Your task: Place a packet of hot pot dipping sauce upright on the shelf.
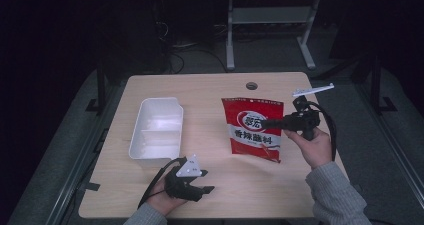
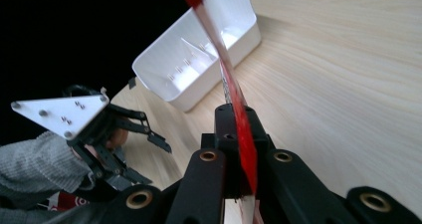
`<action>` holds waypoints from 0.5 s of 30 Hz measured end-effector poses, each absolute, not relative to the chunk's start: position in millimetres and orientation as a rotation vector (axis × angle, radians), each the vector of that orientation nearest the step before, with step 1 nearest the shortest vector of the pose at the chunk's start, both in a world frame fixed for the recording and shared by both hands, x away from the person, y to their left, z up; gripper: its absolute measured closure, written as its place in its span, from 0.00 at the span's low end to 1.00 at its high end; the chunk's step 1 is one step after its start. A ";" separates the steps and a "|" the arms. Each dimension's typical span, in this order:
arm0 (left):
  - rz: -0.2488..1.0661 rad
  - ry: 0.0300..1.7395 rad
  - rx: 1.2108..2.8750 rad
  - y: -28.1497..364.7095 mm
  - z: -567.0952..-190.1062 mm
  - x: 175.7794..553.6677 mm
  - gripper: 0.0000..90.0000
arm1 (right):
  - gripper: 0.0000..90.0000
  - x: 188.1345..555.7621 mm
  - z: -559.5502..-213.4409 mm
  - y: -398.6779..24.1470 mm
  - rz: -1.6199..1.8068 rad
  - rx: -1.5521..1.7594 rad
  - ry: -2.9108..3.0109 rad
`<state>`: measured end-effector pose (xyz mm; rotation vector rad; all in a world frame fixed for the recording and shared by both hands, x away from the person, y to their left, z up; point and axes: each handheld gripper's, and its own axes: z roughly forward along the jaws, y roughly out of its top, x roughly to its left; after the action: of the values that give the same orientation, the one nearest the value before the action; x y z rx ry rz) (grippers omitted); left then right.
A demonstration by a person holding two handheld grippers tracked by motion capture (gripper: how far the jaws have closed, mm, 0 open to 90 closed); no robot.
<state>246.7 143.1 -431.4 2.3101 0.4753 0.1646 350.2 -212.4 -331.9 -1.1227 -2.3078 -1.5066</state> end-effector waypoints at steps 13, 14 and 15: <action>0.176 0.483 2.312 152.2 -432.5 245.0 0.49 | 1.00 351.9 -323.0 -175.5 -1.572 -1.071 -2.248; 0.176 0.483 2.312 152.2 -432.5 245.0 0.49 | 1.00 351.9 -323.0 -175.5 -1.572 -1.071 -2.248; 0.177 0.486 2.308 153.6 -433.2 244.5 0.49 | 1.00 351.7 -321.6 -169.1 -1.582 -1.054 -2.236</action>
<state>244.5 153.6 -433.2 2.3078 0.4856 0.1767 351.7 -169.1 -321.6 -1.0536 -2.2358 -1.5816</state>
